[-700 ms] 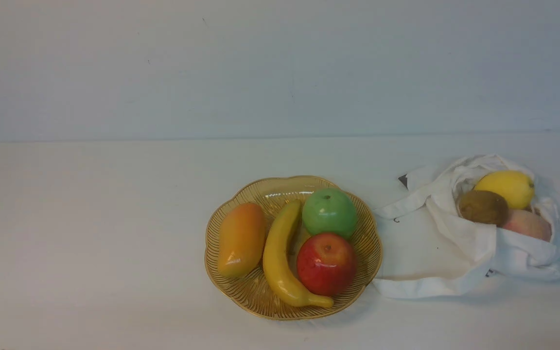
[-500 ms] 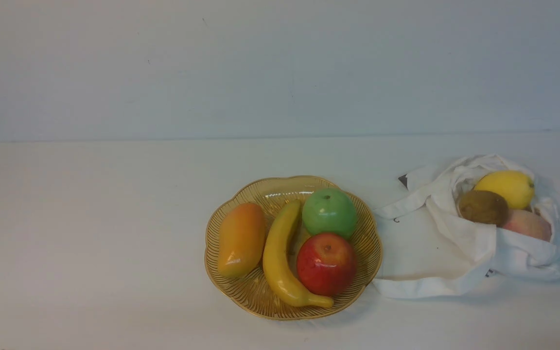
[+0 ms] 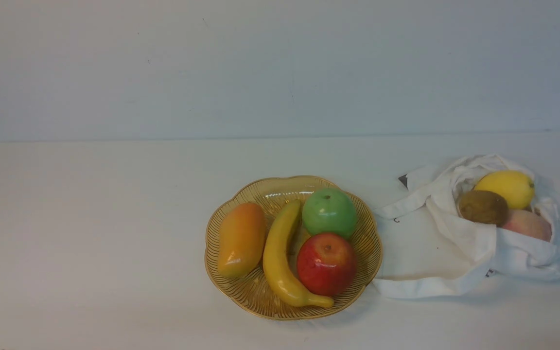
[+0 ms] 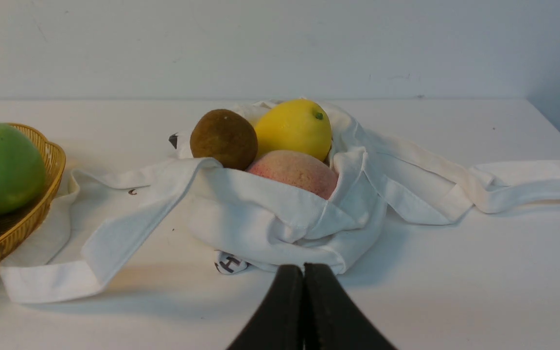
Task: Take the fruit out of the cloth bag on the white table and place them on a plate.
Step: 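Reach for the kiwi in the white bag with the right gripper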
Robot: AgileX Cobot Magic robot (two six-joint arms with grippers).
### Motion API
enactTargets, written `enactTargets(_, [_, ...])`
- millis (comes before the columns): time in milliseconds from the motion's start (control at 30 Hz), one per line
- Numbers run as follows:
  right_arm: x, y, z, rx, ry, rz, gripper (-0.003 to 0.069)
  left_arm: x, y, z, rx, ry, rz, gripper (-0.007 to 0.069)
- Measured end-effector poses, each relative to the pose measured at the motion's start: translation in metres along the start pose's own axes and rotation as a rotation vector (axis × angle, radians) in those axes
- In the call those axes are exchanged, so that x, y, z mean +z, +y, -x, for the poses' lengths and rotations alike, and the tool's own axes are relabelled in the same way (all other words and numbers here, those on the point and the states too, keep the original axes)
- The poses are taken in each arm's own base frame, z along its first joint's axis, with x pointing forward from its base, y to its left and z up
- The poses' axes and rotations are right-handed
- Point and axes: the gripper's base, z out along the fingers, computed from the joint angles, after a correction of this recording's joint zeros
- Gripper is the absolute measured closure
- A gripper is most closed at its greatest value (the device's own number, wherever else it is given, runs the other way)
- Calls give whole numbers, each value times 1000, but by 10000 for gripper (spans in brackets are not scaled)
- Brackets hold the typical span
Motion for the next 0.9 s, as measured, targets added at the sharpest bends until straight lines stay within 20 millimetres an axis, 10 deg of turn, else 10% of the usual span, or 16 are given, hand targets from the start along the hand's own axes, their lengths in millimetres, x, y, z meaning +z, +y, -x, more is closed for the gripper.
enactTargets(533, [0, 0, 1, 12, -12, 5, 671, 0, 0, 0, 0, 0, 0, 632])
enactTargets(900, [-9, -2, 40, 680, -463, 136, 671, 0, 0, 0, 0, 0, 0, 632])
